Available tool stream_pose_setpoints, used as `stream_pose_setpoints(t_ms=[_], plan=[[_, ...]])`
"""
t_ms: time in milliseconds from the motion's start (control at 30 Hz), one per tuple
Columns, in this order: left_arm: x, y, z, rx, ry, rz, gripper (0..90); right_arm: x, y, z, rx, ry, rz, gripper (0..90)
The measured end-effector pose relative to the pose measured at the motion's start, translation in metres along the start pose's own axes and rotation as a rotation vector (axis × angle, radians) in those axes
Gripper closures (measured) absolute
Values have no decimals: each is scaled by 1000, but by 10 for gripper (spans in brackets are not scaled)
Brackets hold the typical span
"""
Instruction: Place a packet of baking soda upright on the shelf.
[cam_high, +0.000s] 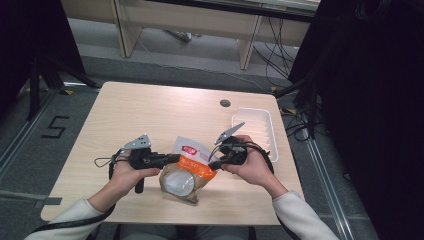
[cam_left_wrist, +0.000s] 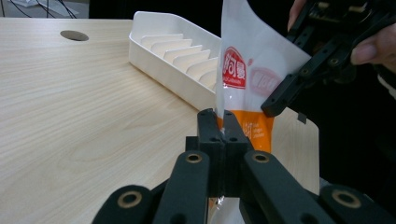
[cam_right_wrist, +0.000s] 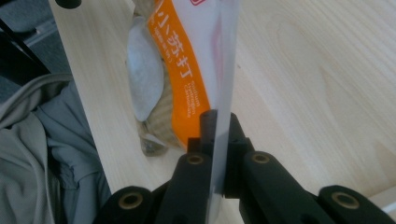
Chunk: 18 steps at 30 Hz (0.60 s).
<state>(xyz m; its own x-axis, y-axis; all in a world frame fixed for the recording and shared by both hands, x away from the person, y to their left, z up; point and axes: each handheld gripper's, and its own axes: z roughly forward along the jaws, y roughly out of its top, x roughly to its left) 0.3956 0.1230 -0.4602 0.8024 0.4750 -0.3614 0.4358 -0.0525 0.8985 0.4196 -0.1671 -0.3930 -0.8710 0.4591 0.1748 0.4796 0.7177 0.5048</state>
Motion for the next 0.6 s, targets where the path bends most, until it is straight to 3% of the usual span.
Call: stream_pose_setpoints(t_ms=[33, 67, 100, 133, 200, 267, 300, 433, 467, 600], plan=[[0, -1, 0, 5, 1, -1, 889, 1, 2, -1, 5, -19, -20, 900], [0, -3, 0, 13, 6, 3, 886, 4, 4, -3, 18, -13, -18, 900], [0, -4, 0, 19, 12, 5, 881, 5, 7, -5, 27, -9, -51, 900], [1, -5, 0, 32, 14, 11, 871, 7, 9, -6, 34, -9, -39, 900], [1, -7, 0, 36, 16, 23, 848, 10, 14, -8, 43, -12, -76, 900], [1, -7, -2, 33, 11, 28, 826, 12, 19, -11, 64, -21, -82, 900], [0, -7, -2, 32, 26, 19, 800, 12, 21, -12, 71, -25, -82, 900], [-1, -11, -8, 88, 76, 53, 603, 14, 29, -16, 102, -12, -100, 900], [-3, -18, -14, 116, 136, 65, 545, 17, 34, -20, 129, -17, -108, 900], [-7, -27, -31, 129, 172, 73, 434, 16, 44, -25, 156, -17, -149, 900]])
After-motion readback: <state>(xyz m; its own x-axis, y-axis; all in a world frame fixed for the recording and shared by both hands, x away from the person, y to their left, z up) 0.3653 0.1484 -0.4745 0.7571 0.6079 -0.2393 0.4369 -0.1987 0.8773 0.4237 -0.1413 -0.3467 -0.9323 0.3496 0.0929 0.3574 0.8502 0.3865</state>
